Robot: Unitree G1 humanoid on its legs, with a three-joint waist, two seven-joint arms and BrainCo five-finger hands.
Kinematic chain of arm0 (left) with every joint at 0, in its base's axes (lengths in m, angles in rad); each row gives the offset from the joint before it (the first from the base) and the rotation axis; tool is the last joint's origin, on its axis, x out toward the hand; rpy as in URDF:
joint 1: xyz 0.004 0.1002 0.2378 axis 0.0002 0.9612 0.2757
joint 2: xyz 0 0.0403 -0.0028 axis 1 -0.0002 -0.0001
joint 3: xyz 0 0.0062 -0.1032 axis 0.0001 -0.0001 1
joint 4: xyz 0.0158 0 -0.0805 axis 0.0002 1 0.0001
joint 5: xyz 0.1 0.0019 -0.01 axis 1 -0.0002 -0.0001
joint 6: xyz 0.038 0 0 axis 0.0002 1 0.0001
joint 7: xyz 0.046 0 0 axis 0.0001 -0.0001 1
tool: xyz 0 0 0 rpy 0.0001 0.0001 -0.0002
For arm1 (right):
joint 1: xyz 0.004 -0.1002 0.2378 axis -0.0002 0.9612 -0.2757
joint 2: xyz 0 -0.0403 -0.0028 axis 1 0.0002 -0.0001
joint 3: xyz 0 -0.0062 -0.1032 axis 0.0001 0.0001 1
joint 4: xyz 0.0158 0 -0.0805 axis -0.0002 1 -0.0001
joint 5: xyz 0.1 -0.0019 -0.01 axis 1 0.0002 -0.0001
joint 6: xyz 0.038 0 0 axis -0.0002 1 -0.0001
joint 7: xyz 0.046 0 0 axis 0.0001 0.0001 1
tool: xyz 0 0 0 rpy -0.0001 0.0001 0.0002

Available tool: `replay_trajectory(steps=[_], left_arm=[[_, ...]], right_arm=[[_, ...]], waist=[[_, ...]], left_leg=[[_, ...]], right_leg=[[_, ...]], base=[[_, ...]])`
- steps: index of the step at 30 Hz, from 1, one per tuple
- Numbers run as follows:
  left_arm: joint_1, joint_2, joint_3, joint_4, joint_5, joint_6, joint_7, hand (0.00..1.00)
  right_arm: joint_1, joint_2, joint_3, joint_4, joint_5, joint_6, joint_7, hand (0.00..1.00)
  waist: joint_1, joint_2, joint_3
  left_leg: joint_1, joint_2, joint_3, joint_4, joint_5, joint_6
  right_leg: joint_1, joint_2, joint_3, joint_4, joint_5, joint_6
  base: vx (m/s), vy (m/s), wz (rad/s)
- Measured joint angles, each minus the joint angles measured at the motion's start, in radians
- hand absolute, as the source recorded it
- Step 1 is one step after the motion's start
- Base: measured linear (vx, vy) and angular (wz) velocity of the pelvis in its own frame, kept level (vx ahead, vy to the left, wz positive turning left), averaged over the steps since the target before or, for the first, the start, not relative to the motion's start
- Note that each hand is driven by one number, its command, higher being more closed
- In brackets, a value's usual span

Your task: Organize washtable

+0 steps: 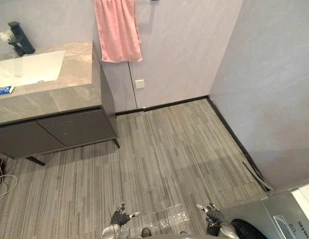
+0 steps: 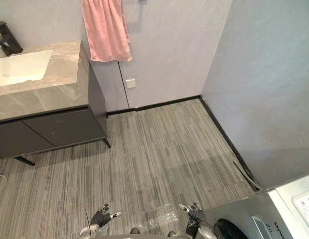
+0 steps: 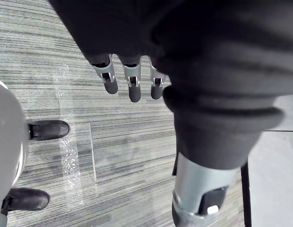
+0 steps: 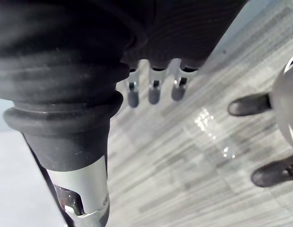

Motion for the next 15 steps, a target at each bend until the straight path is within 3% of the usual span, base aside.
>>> replay_trajectory(steps=[5, 15], left_arm=[[0.004, 0.0, 0.001, 0.001, 0.0, 0.0, 0.0, 0.0], [0.004, -0.001, 0.01, 0.004, -0.001, 0.0, 0.001, 0.0]], right_arm=[[0.005, 0.004, -0.003, 0.0, -0.012, 0.0, 0.0, 0.0], [0.005, 0.002, -0.007, 0.001, -0.006, -0.001, 0.0, 0.0]], waist=[[-0.002, 0.006, 0.003], [0.0, 0.003, 0.003]], left_leg=[[0.009, 0.007, 0.008, -0.001, 0.0, 0.0], [0.004, 0.003, 0.009, -0.001, -0.006, 0.004]], right_leg=[[-0.001, 0.002, 0.0, 0.02, -0.009, 0.014], [-0.003, 0.002, -0.003, -0.006, 0.0, 0.006]], base=[[-0.09, -0.011, -0.01], [-0.05, 0.002, 0.0]])
